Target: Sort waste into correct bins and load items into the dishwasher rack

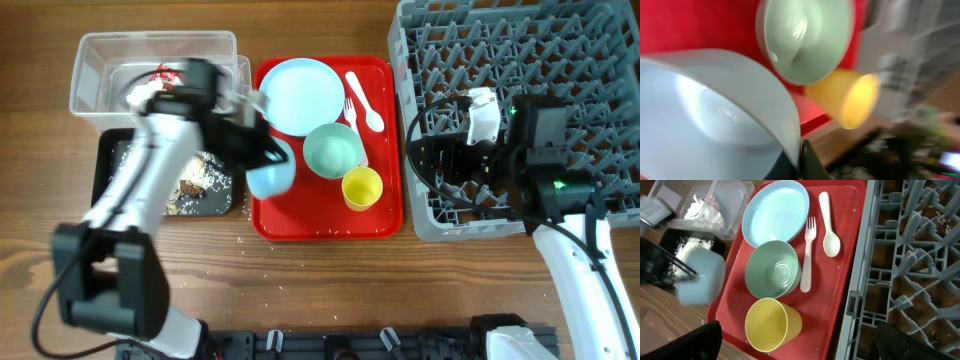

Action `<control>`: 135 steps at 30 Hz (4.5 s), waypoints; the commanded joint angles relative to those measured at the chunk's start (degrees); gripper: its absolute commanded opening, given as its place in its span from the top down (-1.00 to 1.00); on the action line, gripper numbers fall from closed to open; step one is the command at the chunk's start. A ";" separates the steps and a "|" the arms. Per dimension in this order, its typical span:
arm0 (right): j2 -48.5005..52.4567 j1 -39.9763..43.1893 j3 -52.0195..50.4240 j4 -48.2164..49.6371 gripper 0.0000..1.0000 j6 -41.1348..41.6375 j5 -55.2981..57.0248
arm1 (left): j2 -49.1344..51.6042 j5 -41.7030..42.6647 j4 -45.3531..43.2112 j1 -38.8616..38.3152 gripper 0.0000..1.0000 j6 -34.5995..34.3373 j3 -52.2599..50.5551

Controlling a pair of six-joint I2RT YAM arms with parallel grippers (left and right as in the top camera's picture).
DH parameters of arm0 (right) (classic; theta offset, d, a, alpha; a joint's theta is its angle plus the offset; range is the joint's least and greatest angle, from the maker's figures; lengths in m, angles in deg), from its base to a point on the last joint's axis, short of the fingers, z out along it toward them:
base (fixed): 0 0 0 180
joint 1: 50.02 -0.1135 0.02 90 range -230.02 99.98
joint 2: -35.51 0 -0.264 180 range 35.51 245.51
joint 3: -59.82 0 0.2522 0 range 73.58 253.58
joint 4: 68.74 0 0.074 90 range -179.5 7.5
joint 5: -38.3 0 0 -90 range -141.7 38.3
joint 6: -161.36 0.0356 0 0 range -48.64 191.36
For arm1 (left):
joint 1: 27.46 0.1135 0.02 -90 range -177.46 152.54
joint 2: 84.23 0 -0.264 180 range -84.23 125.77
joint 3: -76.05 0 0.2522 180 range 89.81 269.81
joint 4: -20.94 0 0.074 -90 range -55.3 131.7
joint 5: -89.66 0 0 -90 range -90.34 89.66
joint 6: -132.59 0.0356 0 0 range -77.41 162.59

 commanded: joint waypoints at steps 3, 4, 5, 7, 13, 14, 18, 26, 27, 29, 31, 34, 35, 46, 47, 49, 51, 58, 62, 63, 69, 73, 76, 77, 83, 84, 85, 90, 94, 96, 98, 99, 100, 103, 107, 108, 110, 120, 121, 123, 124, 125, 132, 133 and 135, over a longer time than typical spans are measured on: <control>0.44 0.02 1.18 -0.20 -0.99 0.35 0.31 | 6.19 -24.72 -0.72 -15.30 0.92 -9.70 0.61; 0.44 0.02 1.18 -0.15 -1.00 0.31 0.31 | 7.06 -24.76 -1.18 -17.27 0.92 -9.68 0.61; 0.44 0.02 1.18 -0.15 -0.99 0.28 0.31 | 7.67 -25.27 -1.62 -18.95 0.85 -9.68 0.61; 0.44 0.02 1.18 -0.28 -0.99 0.28 0.31 | 7.89 -26.01 -2.08 -20.94 0.22 -9.70 0.61; 0.44 0.02 1.18 -0.20 -0.99 0.24 0.31 | 5.73 -25.68 3.52 -20.50 -0.29 -10.47 9.70; 0.44 0.02 1.18 -0.20 -1.00 0.24 0.31 | 5.18 -24.22 3.39 -20.61 -0.29 -8.39 11.34; 0.44 0.02 1.18 -0.24 -0.99 0.22 0.31 | 5.99 -21.29 -0.31 -22.88 -0.22 0.35 12.72; 0.44 0.02 1.18 -0.33 -0.99 0.24 0.33 | 14.45 -21.24 -0.28 -26.05 0.08 1.38 12.61; 0.44 0.02 1.18 -0.33 -0.99 0.24 0.33 | 14.64 -21.24 -0.48 -26.23 0.20 1.38 12.59; 0.44 0.02 1.18 -0.33 -0.99 0.24 0.31 | 14.67 -21.22 -1.33 -25.97 0.92 0.37 12.70; 0.44 0.02 1.18 -0.50 -0.99 0.50 0.26 | 13.99 -17.03 -1.07 -24.09 0.92 -4.09 13.33; 0.44 0.02 1.18 -0.46 -0.99 4.07 -2.99 | 11.30 3.37 -1.33 -17.84 0.92 -4.07 15.10; 0.44 0.02 1.18 0.13 -0.99 4.02 -6.82 | 10.56 8.63 -1.70 -16.00 0.92 -4.07 15.10; 5.44 0.02 1.18 31.04 -1.00 9.46 -40.70 | 9.53 53.55 -3.89 -2.60 0.92 -1.49 15.08; 7.76 0.02 1.18 32.20 -0.97 9.46 -43.15 | 9.53 53.55 -3.91 -3.21 0.92 -1.49 15.08; 11.26 -0.04 1.18 35.91 -0.85 9.51 -48.68 | 9.53 53.55 -4.44 -4.02 0.92 -1.49 15.08; 12.79 -0.85 1.18 38.34 -0.72 11.37 -49.70 | 9.53 53.55 -5.01 -4.42 0.92 -1.49 15.08; 12.94 -3.39 1.18 39.63 -0.02 11.50 -49.66 | 9.53 53.53 -5.01 -4.48 0.92 -1.46 15.08; 12.92 -1.68 1.18 39.32 0.21 12.96 -49.35 | 9.53 53.05 -5.01 -4.48 0.08 -1.46 15.08; 12.90 1.16 1.18 38.64 0.20 15.41 -48.28 | 9.53 50.51 -5.03 -4.17 0.07 -1.46 15.08; 7.32 15.30 1.60 15.13 0.17 14.14 -29.44 | 9.53 28.11 -6.51 1.68 -0.06 -1.46 15.08; 2.84 13.86 10.82 -11.67 0.19 10.71 -4.09 | 9.55 2.14 -5.79 1.51 -0.06 -1.49 15.08; 3.76 8.11 20.26 -27.61 0.19 11.93 13.84 | 9.55 -5.11 -5.46 0.66 -0.05 -1.49 15.08; 4.28 6.56 21.20 -30.12 0.18 13.05 17.00 | 9.55 -6.86 -5.38 0.35 -0.06 -1.49 15.08; 17.18 1.68 21.24 -39.95 0.17 14.82 23.37 | 9.55 -9.49 -5.05 -0.35 -0.08 -1.49 15.02; 21.33 1.68 20.79 -39.34 0.17 13.75 23.50 | 9.55 -9.46 -4.85 -0.35 -0.08 -1.51 14.99; 23.41 1.66 20.65 -38.53 0.17 13.66 23.50 | 9.55 -9.46 -4.68 -0.35 -0.08 -1.49 14.99; 29.64 0.98 20.63 -36.76 -0.49 12.24 23.08 | 9.55 -9.46 -4.52 -0.35 -0.12 -1.49 14.99; 28.17 0.98 27.71 -37.68 -0.50 11.15 23.04 | 9.55 -9.46 -4.55 -0.35 -0.17 -1.49 14.99; 27.41 -0.59 35.95 -37.18 -0.50 10.71 18.88 | 9.53 -9.46 -4.61 -0.26 -0.17 -1.49 14.99; 27.85 -7.74 38.32 -29.33 -0.50 12.96 16.39 | 8.11 -9.44 -4.20 2.21 -0.17 -1.70 15.65; 28.68 -10.16 38.03 -27.26 -0.48 14.64 16.39 | 6.91 -9.46 -3.58 3.82 -0.17 -1.73 16.15; 29.79 -12.52 37.40 -25.16 -0.44 16.74 16.50 | 5.55 -9.46 -3.19 5.49 -0.17 -1.70 16.46; 36.54 -19.30 35.28 -19.28 -0.27 21.70 16.59 | 0.61 -9.53 -2.97 14.34 -0.21 -1.70 16.50; 46.64 -20.65 35.28 -19.06 0.07 25.66 18.49 | 0.66 -9.53 -2.34 21.35 -0.55 -1.68 16.48; 48.85 -20.65 35.28 -18.80 0.14 25.09 17.29 | 0.66 -9.53 -2.34 22.21 -0.99 -1.68 16.48; 52.57 -20.96 35.26 -17.68 0.24 24.22 15.04 | 0.66 -9.51 -2.32 22.75 -1.00 -1.68 16.48; 53.88 -20.98 31.12 -11.23 0.70 21.22 18.34 | 0.66 -9.51 -2.32 22.75 -1.00 -1.66 16.48; 53.88 -20.98 30.53 -10.56 0.91 21.22 18.36 | 0.66 -9.51 -2.32 22.75 -1.00 -1.68 16.48; 53.44 -20.96 30.58 -10.62 0.91 21.29 18.34 | 0.66 -9.51 -2.32 22.75 -0.99 -1.68 16.48; 52.41 -20.87 30.67 -11.08 0.91 21.35 18.34 | 0.66 -9.51 -2.32 22.75 -1.00 -1.68 16.48; 50.62 -20.55 31.41 -12.61 0.91 21.18 18.36 | 0.66 -9.51 -2.32 22.75 -0.99 -1.68 16.48; 30.75 -14.49 36.87 -19.19 0.91 26.62 47.50 | 0.66 -9.51 -2.32 22.75 -1.00 -1.68 16.48; 29.49 -13.97 36.87 -16.52 0.91 27.39 56.98 | 0.66 -9.51 -2.34 22.75 -1.00 -1.68 16.48; 30.53 -13.75 36.48 -9.44 0.91 26.16 69.57 | 0.66 -9.51 -2.32 22.75 -1.00 -1.68 16.48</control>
